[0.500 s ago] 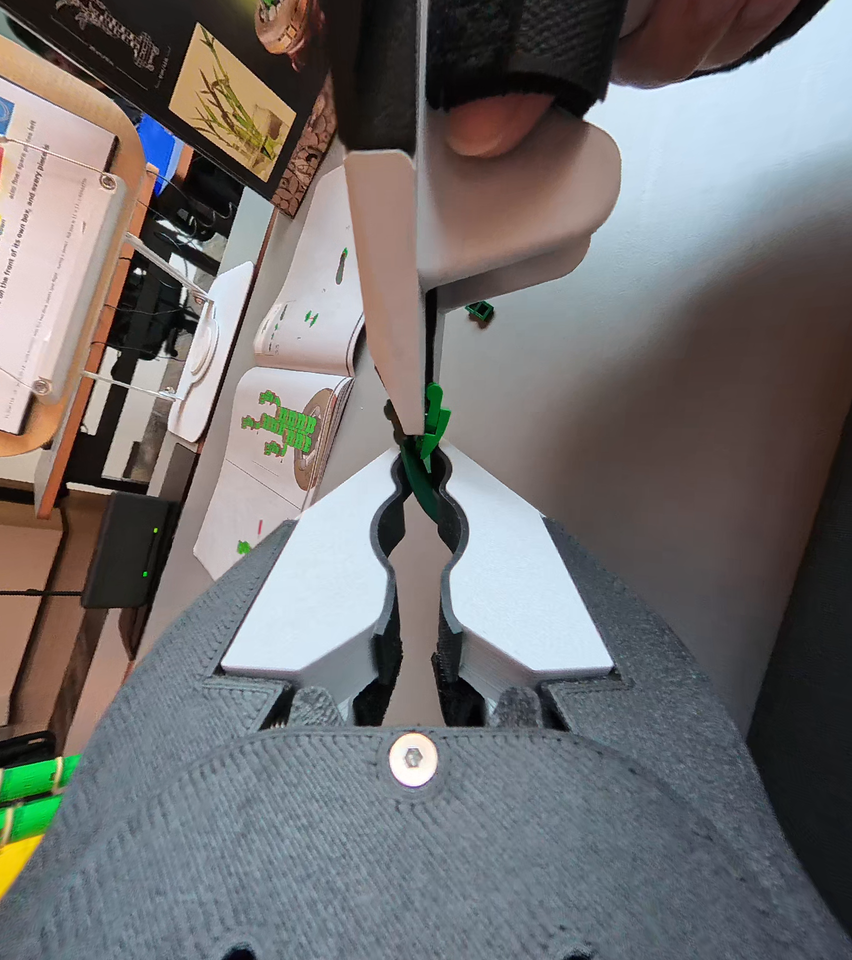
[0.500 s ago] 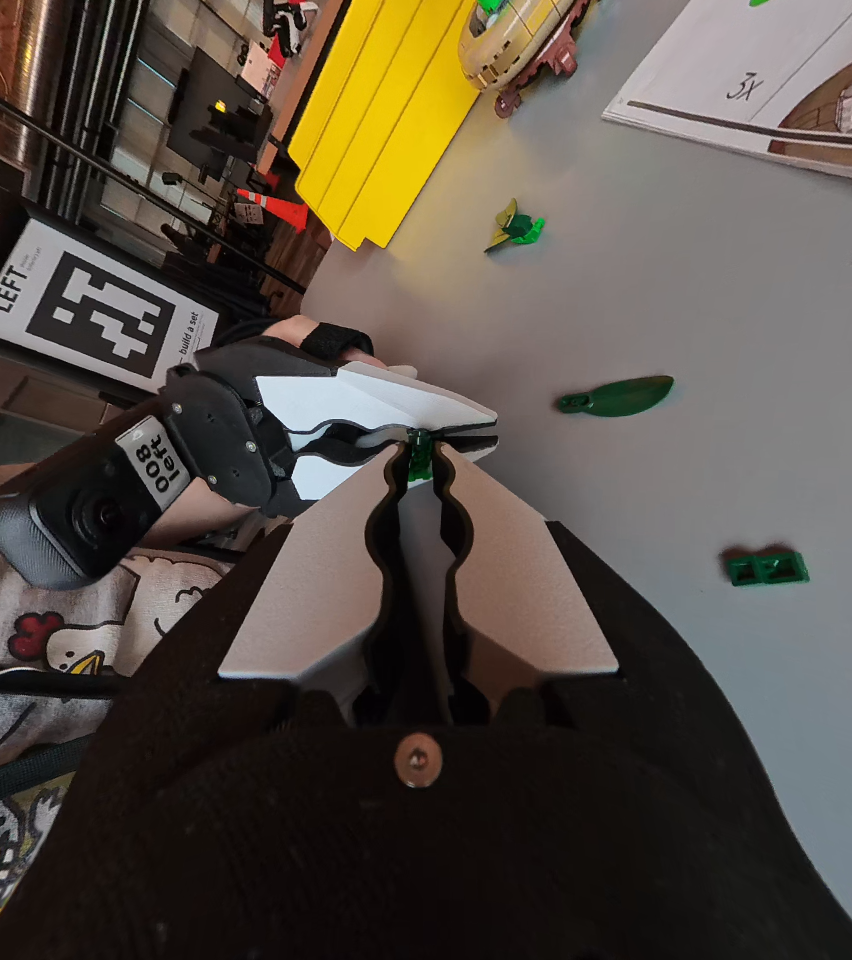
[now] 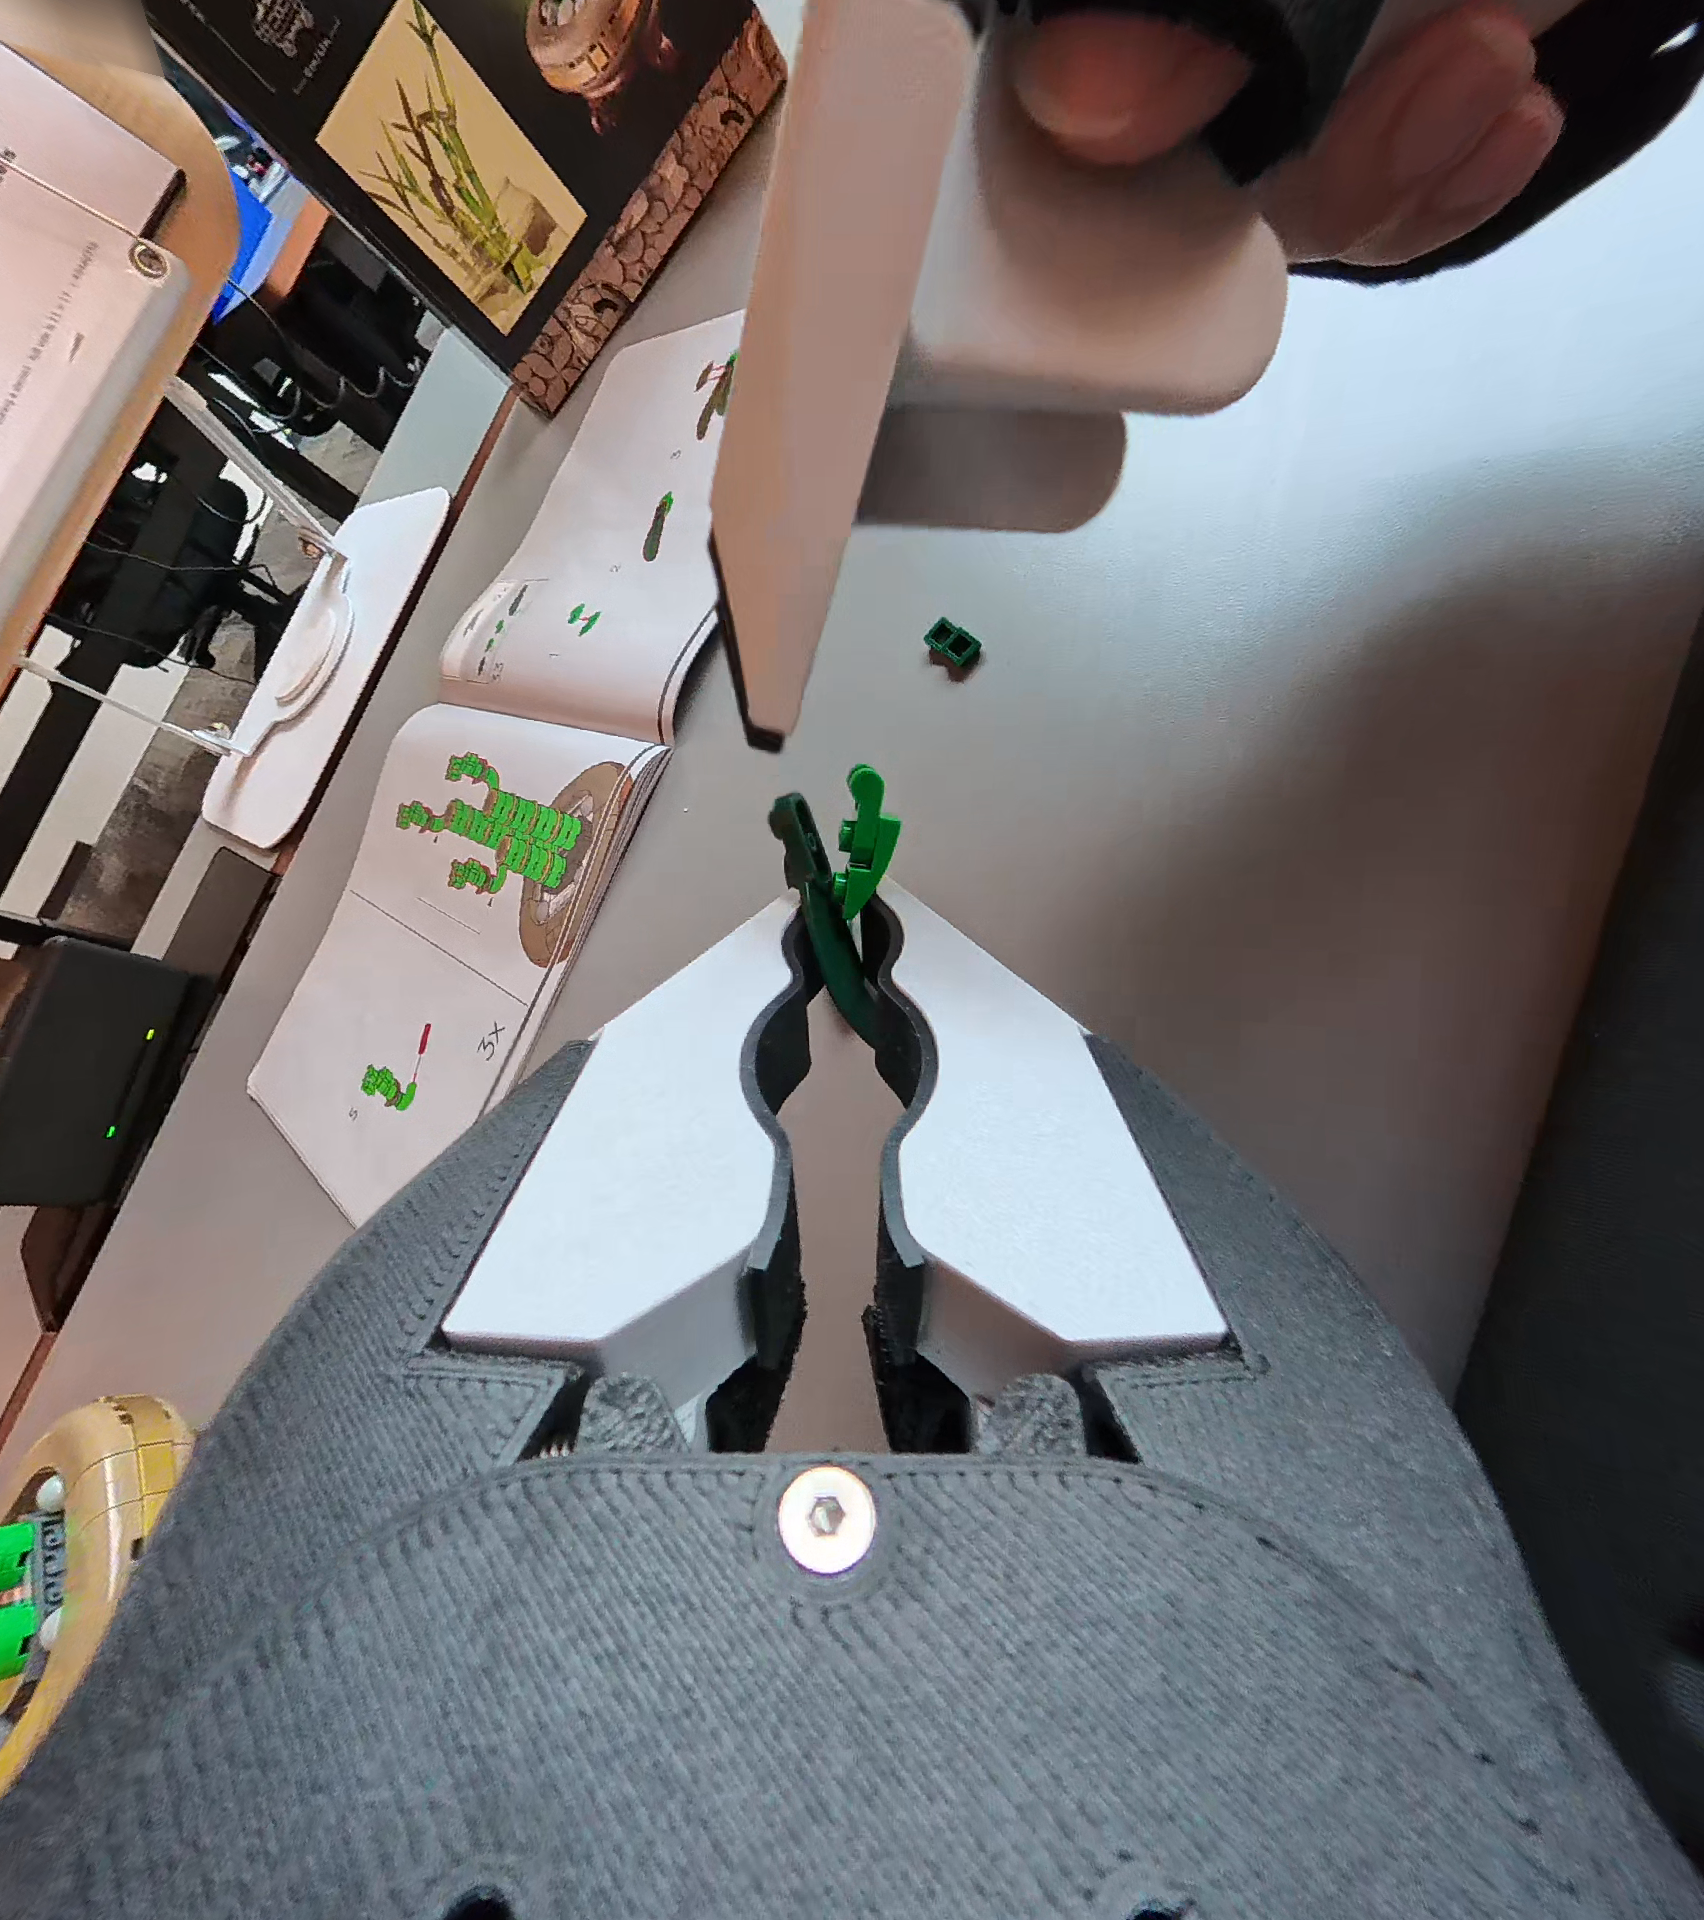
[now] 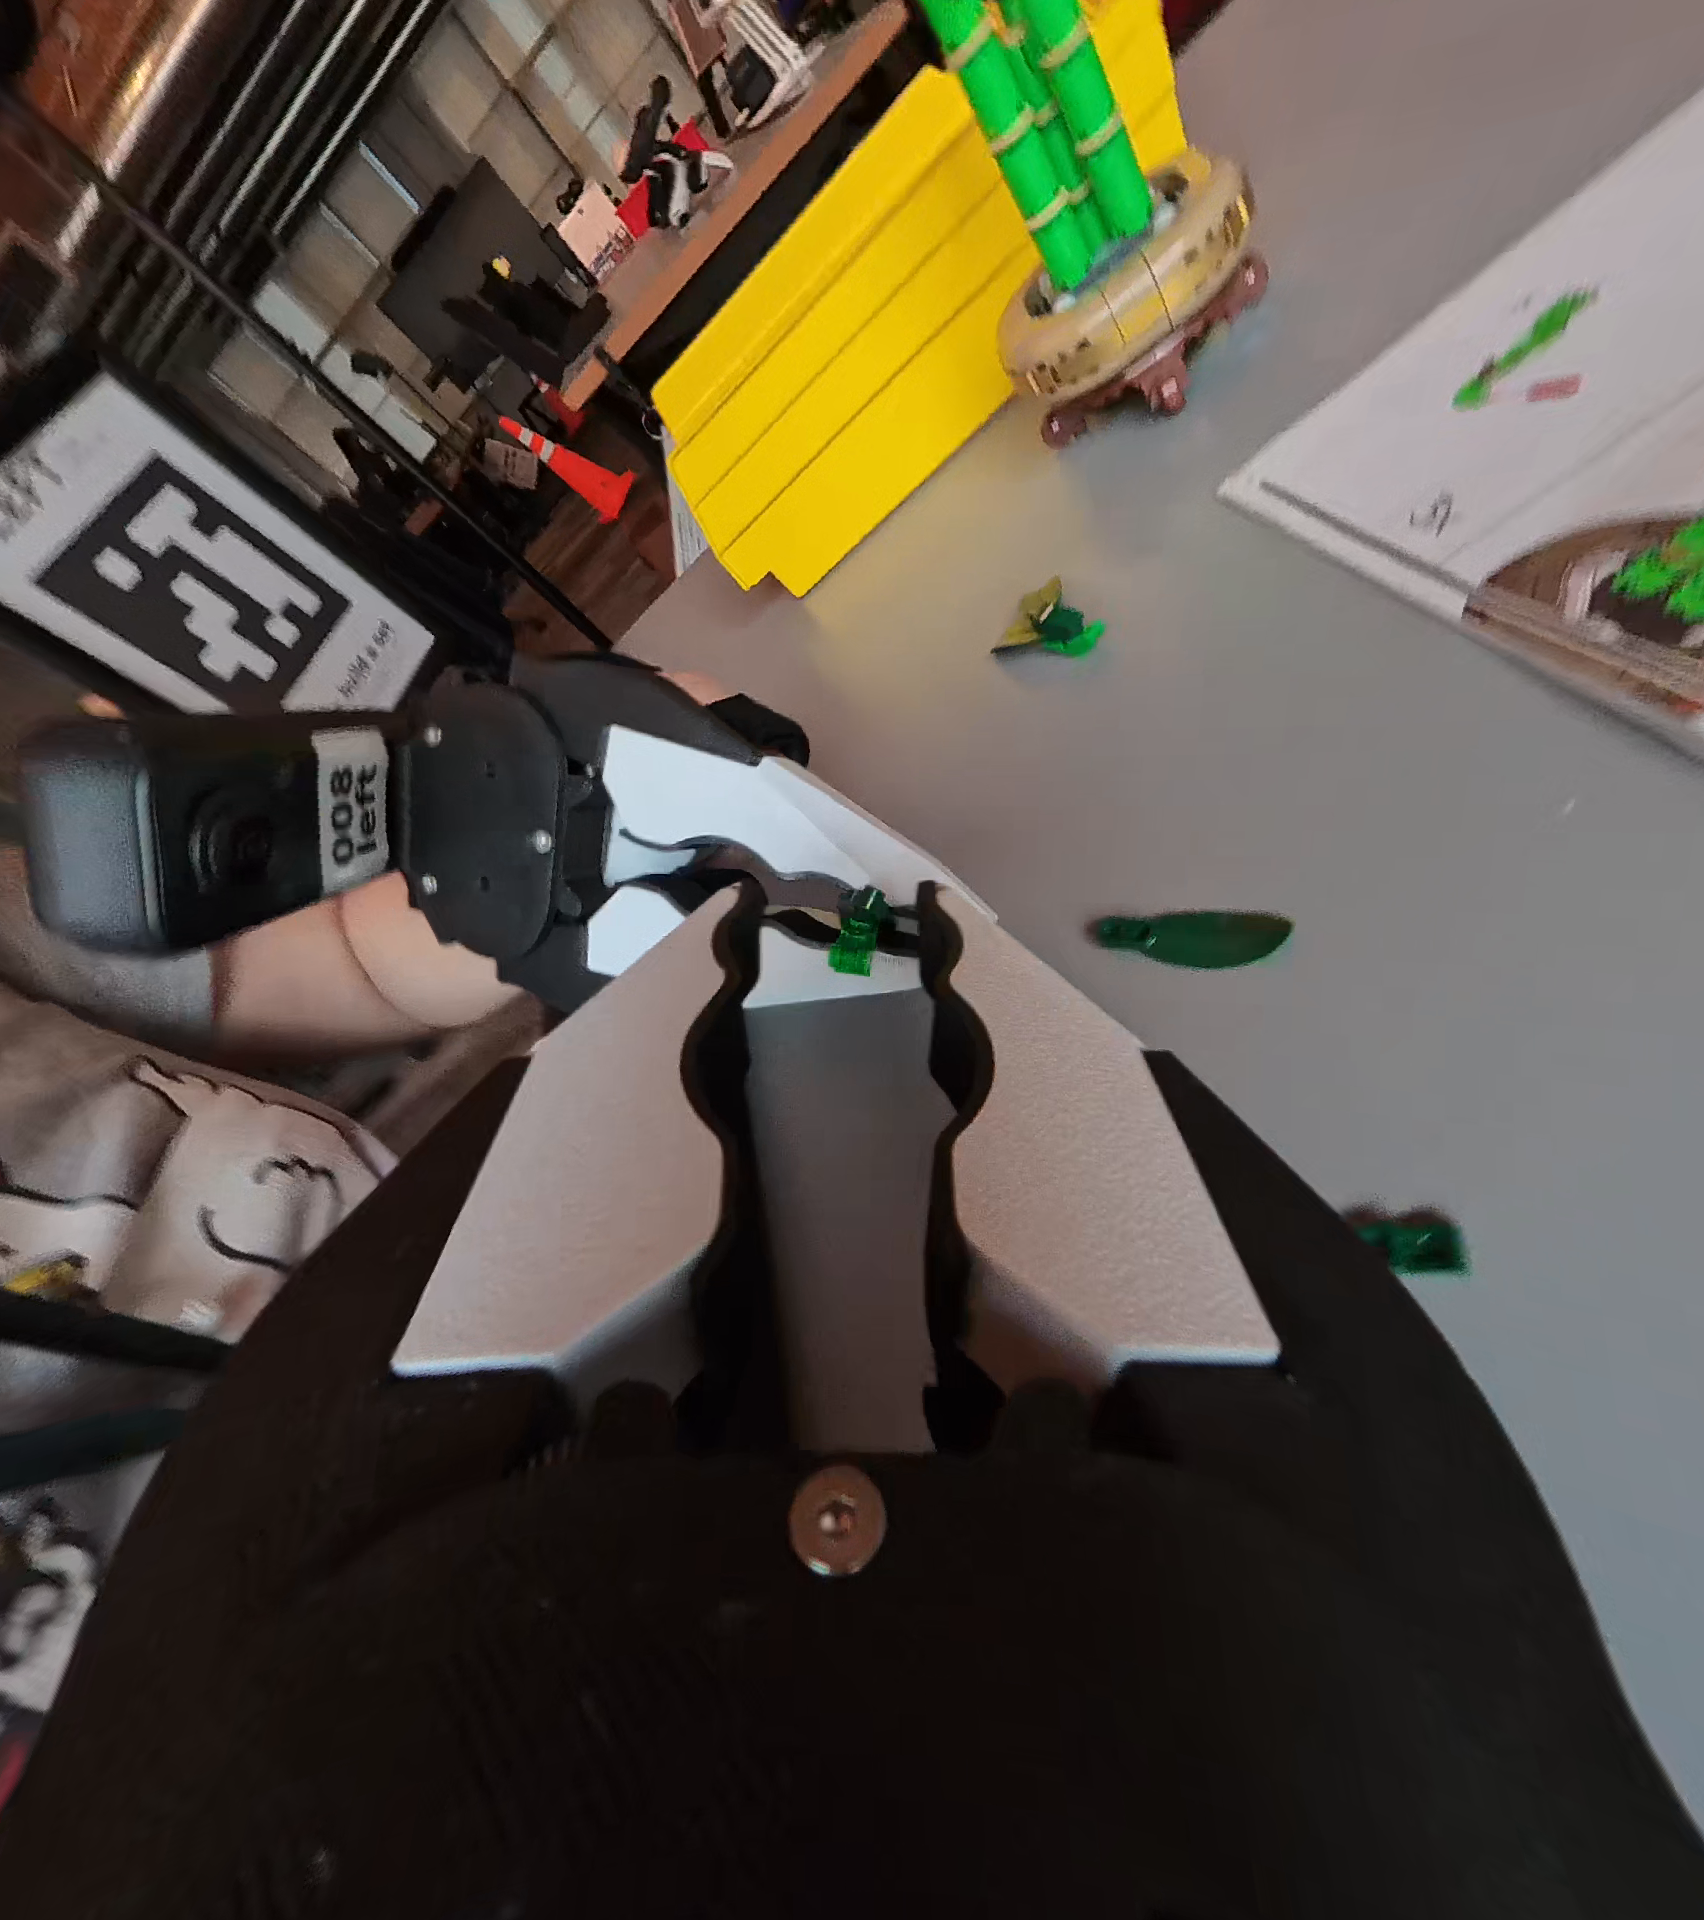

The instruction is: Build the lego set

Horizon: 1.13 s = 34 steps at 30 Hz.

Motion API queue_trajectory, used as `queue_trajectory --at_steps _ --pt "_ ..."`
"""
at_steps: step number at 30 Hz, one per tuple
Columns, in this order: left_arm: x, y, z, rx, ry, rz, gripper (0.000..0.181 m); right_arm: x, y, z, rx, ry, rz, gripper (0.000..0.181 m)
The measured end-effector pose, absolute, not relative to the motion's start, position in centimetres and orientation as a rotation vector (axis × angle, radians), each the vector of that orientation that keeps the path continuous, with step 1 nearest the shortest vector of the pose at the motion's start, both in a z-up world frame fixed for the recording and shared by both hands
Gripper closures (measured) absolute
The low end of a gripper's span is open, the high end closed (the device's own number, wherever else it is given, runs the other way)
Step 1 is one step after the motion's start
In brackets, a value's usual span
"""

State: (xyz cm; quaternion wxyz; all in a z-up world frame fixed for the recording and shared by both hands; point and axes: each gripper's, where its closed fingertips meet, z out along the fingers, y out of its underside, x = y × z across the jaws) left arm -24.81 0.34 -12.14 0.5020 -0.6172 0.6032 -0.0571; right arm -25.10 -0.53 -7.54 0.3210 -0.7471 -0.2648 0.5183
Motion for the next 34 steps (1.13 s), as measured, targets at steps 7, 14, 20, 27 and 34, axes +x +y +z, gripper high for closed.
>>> queue_trajectory --at_steps 7,14,20,27,34 --pt "-24.7 0.0 -12.2 -1.507 1.467 -0.198 0.178 -25.1 -1.4 -9.3 -1.609 -1.282 0.658 0.126" --pt "-24.4 -0.4 -12.3 -1.499 1.486 -0.209 0.178 -25.9 -1.7 -9.4 -1.453 -1.47 0.394 0.143" --pt "-24.3 -0.8 -12.5 -1.494 1.505 -0.224 0.178 -26.2 -2.0 -9.2 -1.443 -1.477 0.429 0.153" --pt "-23.9 -1.2 -12.4 -1.478 1.515 -0.254 0.178 -25.9 -2.3 -9.3 -1.459 -1.472 0.483 0.162" --pt "-23.8 -1.9 -12.6 -1.462 1.544 -0.3 0.177 -25.7 -2.8 -9.4 -1.475 -1.469 0.548 0.166"
